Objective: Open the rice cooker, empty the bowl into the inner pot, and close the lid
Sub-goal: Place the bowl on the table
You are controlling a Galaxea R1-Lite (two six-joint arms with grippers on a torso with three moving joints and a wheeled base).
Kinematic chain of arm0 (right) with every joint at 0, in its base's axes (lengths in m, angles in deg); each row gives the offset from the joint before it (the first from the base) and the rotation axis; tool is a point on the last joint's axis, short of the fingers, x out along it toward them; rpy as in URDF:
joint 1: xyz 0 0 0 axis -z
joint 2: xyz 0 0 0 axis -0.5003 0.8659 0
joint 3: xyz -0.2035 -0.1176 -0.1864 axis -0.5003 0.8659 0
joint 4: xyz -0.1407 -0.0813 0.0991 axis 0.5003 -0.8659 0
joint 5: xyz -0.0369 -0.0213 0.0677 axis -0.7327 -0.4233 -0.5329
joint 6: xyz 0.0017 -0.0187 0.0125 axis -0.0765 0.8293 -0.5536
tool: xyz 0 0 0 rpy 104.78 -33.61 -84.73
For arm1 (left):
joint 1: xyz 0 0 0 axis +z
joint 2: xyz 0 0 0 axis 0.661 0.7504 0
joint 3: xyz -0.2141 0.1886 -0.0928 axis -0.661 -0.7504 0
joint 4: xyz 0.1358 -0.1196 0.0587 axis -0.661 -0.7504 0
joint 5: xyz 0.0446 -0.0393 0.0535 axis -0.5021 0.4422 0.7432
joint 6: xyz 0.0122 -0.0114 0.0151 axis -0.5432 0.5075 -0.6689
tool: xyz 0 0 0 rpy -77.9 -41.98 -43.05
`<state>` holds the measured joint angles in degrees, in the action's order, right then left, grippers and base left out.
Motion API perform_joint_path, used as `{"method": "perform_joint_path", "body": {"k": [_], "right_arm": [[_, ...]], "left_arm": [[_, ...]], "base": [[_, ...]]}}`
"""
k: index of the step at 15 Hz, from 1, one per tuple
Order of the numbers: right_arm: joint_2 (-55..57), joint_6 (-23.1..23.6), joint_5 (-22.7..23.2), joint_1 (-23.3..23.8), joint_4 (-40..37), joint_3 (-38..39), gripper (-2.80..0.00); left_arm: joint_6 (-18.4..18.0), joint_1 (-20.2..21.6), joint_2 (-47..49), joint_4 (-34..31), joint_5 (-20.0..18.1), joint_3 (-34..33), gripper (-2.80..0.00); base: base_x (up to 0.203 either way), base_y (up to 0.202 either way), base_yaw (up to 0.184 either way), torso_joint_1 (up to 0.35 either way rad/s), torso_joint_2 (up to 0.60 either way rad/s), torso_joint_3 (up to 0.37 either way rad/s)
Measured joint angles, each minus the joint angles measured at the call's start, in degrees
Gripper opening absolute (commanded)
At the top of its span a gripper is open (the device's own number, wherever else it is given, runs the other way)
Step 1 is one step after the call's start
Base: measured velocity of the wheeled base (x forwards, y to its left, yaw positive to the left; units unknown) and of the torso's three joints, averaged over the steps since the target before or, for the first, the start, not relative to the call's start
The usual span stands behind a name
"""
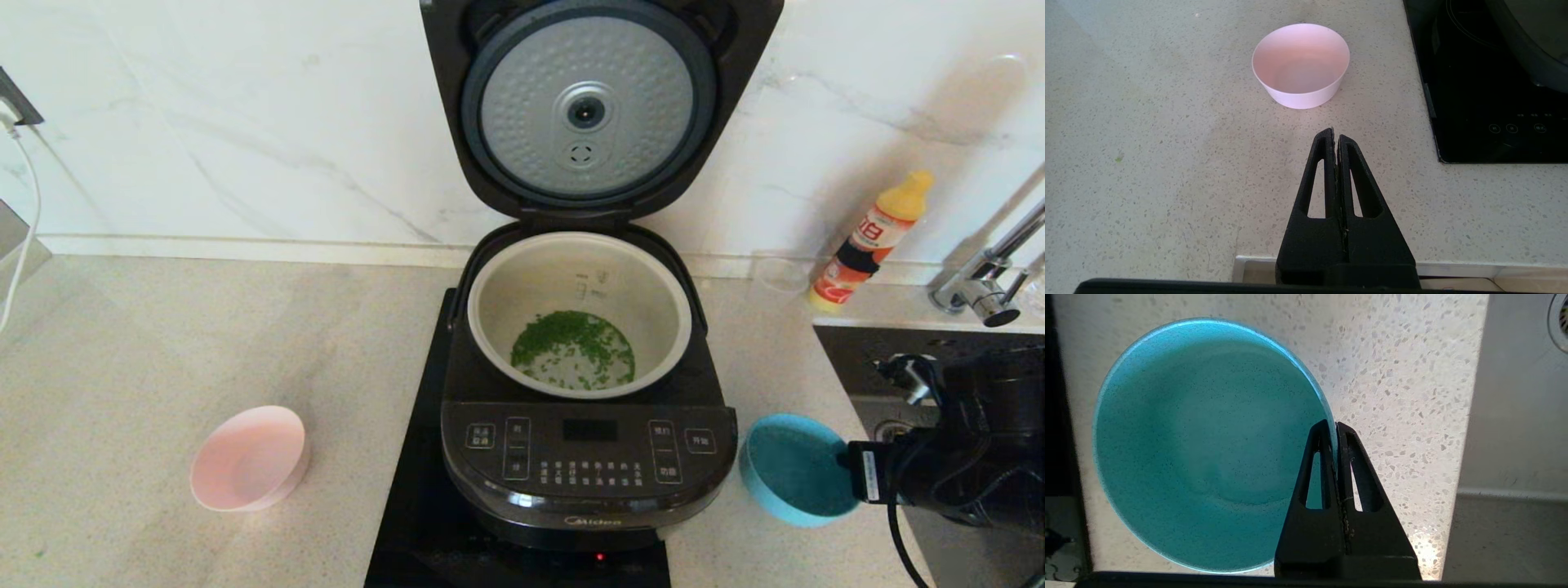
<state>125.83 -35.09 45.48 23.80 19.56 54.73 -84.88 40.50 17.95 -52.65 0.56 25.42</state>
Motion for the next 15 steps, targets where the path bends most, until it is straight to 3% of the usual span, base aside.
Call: {"method": "perform_joint_path", "body": {"k": [4, 5, 6, 12, 13, 15], "right_arm": [[1.2, 0.0, 0.0, 0.0, 0.9, 1.7, -2.8], [1.9, 0.0, 0.0, 0.0, 1.5, 2.2, -0.02], [2.6, 0.0, -0.1, 0.0, 2.8, 2.8, 0.0], [0.2, 0.0, -2.8, 0.0, 5.5, 3.0, 0.0], [-1.8, 0.2, -3.5, 0.0, 5.2, 2.4, -2.8], [-7.1, 1.1, -5.6, -0.1, 2.4, -0.5, -2.8]], "left_arm": [[0.0, 0.0, 0.0, 0.0, 0.0, 0.0, -2.8], [0.0, 0.0, 0.0, 0.0, 0.0, 0.0, -2.8], [0.0, 0.0, 0.0, 0.0, 0.0, 0.0, -2.8], [0.0, 0.0, 0.0, 0.0, 0.0, 0.0, -2.8], [0.0, 0.0, 0.0, 0.0, 0.0, 0.0, -2.8], [0.0, 0.0, 0.0, 0.0, 0.0, 0.0, -2.8]], "base": [[0.0, 0.0, 0.0, 0.0, 0.0, 0.0], [0.0, 0.0, 0.0, 0.0, 0.0, 0.0], [0.0, 0.0, 0.0, 0.0, 0.0, 0.0], [0.0, 0.0, 0.0, 0.0, 0.0, 0.0], [0.0, 0.0, 0.0, 0.0, 0.0, 0.0], [0.0, 0.0, 0.0, 0.0, 0.0, 0.0]]}}
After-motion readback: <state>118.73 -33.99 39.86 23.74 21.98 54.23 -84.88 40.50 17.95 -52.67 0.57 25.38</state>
